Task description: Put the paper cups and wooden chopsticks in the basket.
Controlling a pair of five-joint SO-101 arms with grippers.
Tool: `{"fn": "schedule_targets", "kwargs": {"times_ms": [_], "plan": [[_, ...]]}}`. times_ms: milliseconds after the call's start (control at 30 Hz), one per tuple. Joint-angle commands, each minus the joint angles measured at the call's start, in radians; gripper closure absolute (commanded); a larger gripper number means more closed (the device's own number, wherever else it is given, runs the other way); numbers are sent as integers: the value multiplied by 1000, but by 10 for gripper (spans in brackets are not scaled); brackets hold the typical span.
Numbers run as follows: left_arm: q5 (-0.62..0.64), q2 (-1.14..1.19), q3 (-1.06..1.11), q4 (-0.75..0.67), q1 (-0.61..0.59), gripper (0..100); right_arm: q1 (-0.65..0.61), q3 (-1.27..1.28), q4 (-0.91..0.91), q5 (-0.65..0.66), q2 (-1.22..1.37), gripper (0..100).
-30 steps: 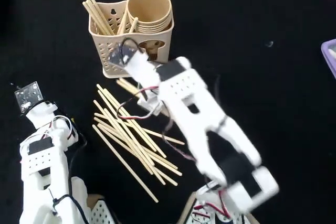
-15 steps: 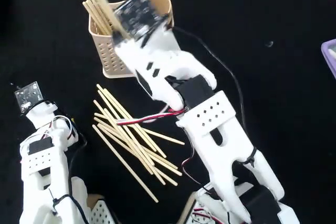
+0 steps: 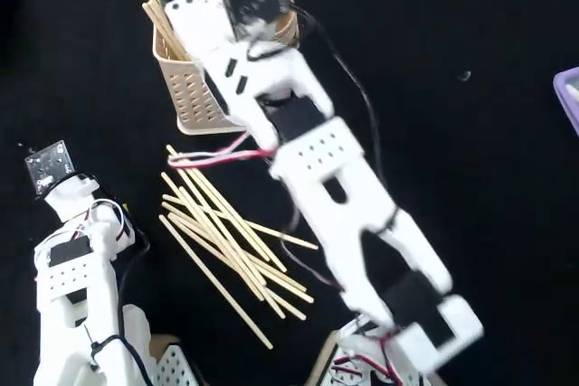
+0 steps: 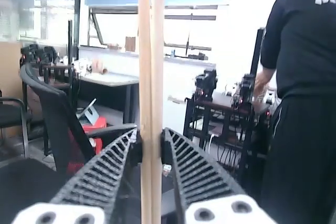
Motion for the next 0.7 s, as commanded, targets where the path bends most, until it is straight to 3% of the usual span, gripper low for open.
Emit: {"fn": "schedule_targets", "kwargs": {"times_ms": [0, 200, 300, 433, 667], "plan": [[-9, -20, -5, 3, 10, 848, -6, -111, -25, -3, 94, 987], [-9, -20, -5, 3, 10, 848, 17, -171, 80, -5, 223, 985], [-9, -20, -8, 3, 10, 848, 20, -220, 209, -8, 251, 922], [-9, -20, -8, 3, 10, 848, 18, -331, 457, -8, 220, 805], [-9, -20, -8, 3, 10, 848, 14, -475, 957, -9, 24, 817]]}}
